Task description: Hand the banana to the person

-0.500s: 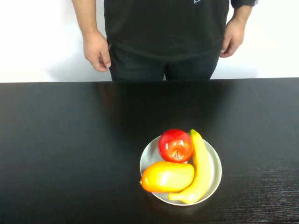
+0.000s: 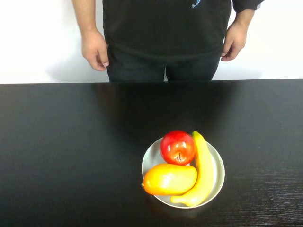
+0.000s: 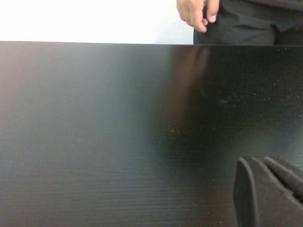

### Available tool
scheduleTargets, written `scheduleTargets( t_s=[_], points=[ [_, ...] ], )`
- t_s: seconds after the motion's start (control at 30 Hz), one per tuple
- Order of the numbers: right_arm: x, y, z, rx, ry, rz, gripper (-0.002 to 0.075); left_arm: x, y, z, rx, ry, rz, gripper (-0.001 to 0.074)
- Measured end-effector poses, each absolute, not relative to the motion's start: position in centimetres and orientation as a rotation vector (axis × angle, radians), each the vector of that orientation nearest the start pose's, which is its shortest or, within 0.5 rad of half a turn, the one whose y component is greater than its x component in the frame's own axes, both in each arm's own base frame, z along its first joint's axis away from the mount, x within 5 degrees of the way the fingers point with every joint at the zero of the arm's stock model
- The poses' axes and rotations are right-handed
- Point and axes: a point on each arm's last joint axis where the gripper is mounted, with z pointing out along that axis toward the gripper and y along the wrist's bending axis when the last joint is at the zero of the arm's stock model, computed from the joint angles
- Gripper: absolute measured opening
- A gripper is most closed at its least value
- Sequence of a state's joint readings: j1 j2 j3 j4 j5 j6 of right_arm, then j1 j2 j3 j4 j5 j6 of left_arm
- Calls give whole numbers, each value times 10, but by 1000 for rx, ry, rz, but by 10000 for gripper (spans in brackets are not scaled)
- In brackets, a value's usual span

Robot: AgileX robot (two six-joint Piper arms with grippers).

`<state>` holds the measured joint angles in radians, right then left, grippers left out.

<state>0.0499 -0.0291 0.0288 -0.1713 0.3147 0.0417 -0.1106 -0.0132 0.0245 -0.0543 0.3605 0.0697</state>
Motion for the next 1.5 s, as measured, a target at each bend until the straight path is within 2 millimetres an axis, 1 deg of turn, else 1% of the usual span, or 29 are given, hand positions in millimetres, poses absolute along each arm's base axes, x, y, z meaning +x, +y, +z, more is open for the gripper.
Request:
scheduleTargets(
  t_s=[0.57,0.63,0.83,0.93,1.03,1.07,1.17,1.23,1.33,1.43,1.5],
  points=[
    [54,-1,179,-110,1764,-85,-9,52,-8,173,133,1851,-82,-4],
    [54,-1,180,-89,1761,-62,-9,52,-8,173,133,1851,-82,-4],
    [55,5,186,176,1688,264,-9,52,-8,173,133,1851,-82,-4],
    [55,5,195,274,1588,387,-9,52,-8,173,133,1851,-82,-4],
    [55,3,204,409,1466,529,-9,52,-8,173,133,1851,-82,-4],
    [55,2,206,445,1430,560,-9,52,-8,173,133,1851,-82,-4],
    [54,0,211,446,1380,550,-9,52,-8,173,133,1851,-82,-4],
    [54,3,215,454,1417,585,-8,52,-8,173,133,1851,-82,-4],
    [55,13,228,440,1614,651,-5,52,-8,173,133,1851,-82,-4],
    [62,20,249,372,1890,606,-6,52,-8,173,133,1851,-82,-4],
    [73,23,263,336,2087,546,-5,52,-8,173,133,1851,-82,-4]
  ],
)
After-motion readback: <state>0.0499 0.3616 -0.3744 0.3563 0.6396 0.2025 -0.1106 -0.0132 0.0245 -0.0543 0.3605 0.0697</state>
